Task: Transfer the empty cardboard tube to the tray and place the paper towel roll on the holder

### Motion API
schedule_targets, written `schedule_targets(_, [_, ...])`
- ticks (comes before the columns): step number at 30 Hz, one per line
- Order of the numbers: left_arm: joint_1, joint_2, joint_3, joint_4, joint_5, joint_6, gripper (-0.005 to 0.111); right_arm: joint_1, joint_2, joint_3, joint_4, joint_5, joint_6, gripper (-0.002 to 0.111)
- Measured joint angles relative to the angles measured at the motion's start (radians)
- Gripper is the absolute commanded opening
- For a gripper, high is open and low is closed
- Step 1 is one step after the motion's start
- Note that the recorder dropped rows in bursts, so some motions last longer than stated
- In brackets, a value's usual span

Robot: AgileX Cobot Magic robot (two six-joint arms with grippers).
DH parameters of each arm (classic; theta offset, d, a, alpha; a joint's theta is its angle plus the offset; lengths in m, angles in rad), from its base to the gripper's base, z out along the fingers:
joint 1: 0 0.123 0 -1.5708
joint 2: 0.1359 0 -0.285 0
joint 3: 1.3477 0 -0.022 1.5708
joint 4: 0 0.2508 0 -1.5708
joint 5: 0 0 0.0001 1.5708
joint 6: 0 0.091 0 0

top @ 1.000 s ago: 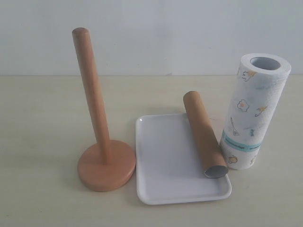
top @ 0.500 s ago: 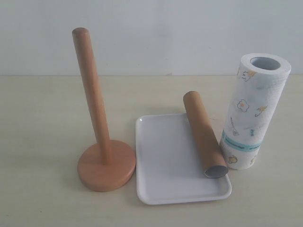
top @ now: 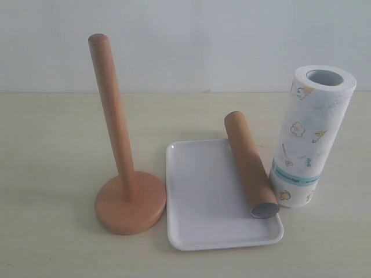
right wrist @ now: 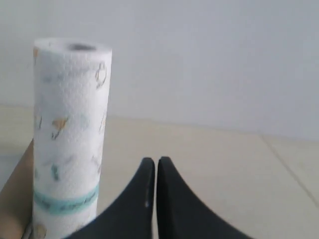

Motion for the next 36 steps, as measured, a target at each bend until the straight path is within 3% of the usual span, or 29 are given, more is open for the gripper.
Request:
schedule_targets(5, [0.000,0.000,0.000,0.000,0.000,0.000,0.004,0.000,-0.002,0.000,0.000,-0.344,0.066,0.001])
schedule_targets(11, [0.000,0.000,0.000,0.000,0.000,0.000,0.004,0.000,0.009,-0.002,-0.051,-0.796,0.510,0.001])
schedule_targets(18, [0.000,0.000,0.000,0.000,0.000,0.000,0.004,0.000,0.393,-0.127,-0.300,-0.795,0.712,0.001])
schedule_targets(22, [0.000,0.000,0.000,0.000,0.000,0.000,0.004,0.000,0.680,-0.088,-0.484,-0.798,0.766,0.001])
schedule_targets(27, [0.000,0.000,0.000,0.000,0.000,0.000,0.004,0.000,0.947,-0.005,-0.553,-0.914,0.762,0.001])
schedule_targets(36, [0.000,0.000,0.000,0.000,0.000,0.000,0.004,0.000,1.072,-0.039,-0.555,-0.981,0.755,0.001])
